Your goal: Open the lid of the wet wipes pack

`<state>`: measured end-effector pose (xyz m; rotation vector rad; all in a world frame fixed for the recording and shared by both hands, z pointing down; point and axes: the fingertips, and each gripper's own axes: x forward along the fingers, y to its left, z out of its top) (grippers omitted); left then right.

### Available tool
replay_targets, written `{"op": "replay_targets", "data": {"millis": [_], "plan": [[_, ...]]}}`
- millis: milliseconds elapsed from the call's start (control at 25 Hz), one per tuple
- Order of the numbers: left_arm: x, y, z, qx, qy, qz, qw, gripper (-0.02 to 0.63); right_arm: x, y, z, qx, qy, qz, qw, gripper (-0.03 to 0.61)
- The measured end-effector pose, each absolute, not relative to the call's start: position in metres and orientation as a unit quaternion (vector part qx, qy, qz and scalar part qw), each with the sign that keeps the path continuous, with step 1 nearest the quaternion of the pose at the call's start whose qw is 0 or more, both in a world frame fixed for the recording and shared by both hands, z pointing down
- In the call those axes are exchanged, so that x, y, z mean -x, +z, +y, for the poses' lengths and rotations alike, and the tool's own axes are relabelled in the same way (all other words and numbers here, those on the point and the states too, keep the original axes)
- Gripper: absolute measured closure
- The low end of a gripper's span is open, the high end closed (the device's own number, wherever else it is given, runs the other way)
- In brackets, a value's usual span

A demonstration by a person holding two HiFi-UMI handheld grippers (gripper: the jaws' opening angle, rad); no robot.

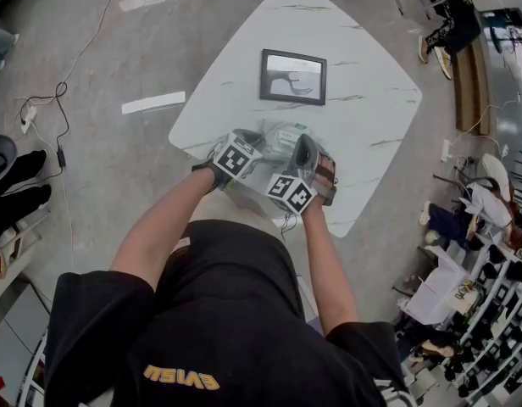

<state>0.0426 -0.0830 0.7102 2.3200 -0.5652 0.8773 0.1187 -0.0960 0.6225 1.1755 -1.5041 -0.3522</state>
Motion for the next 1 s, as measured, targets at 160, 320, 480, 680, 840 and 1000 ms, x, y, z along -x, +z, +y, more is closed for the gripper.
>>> {"op": "replay_targets", "data": {"millis": [160, 320, 480, 680, 840, 1000], "plan": [[-0.044, 0.710, -0.082, -0.871, 0.329, -0.210, 0.298, 0.546, -0.131, 0.621, -0.103, -0.500, -0.134, -0.642, 0.566, 0.575], [-0.042, 0.711, -0.082, -0.869, 0.332, -0.207, 0.302, 0.546, -0.133, 0.618, -0.085, -0.501, -0.116, -0.655, 0.554, 0.557], [-0.041, 0.709, -0.082, -0.869, 0.332, -0.207, 0.301, 0.546, -0.125, 0.623, -0.058, -0.486, -0.107, -0.672, 0.549, 0.510], [-0.043, 0.710, -0.080, -0.868, 0.332, -0.205, 0.306, 0.546, -0.112, 0.644, -0.044, -0.459, -0.088, -0.687, 0.556, 0.435], [-0.044, 0.711, -0.081, -0.869, 0.332, -0.205, 0.306, 0.546, -0.111, 0.653, -0.047, -0.454, -0.088, -0.686, 0.562, 0.434], [-0.044, 0.710, -0.081, -0.869, 0.332, -0.205, 0.305, 0.546, -0.112, 0.648, -0.052, -0.457, -0.092, -0.686, 0.559, 0.434]]}}
